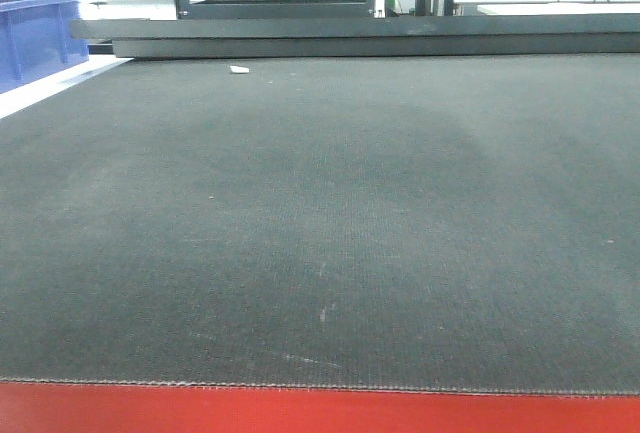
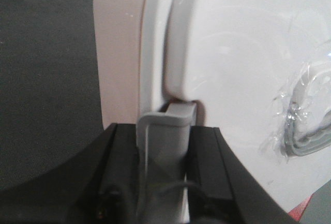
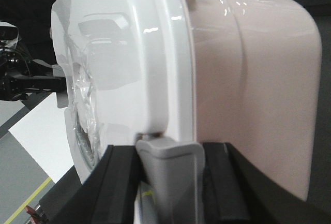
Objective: Grab white bin and place on right shelf
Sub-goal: 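Lift the white-lidded bin off the mat with both grippers, then hold the bin raised with both grippers while backing away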
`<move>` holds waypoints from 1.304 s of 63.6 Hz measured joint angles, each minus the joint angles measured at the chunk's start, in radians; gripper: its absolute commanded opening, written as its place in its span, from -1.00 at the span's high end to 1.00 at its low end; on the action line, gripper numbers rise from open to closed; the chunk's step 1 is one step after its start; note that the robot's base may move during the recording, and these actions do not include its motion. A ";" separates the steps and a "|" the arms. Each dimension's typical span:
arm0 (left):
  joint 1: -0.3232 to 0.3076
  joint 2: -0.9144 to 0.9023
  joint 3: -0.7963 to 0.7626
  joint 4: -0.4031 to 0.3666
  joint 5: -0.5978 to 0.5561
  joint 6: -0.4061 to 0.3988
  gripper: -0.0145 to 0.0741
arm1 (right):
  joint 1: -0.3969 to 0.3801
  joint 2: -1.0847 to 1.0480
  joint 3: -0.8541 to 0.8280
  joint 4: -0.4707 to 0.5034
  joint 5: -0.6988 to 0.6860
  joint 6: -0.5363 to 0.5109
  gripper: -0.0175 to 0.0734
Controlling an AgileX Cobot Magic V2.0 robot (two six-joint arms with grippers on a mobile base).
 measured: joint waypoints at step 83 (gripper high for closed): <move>0.000 0.000 0.002 0.006 0.000 0.000 0.96 | 0.004 0.000 0.000 -0.007 0.000 0.000 0.45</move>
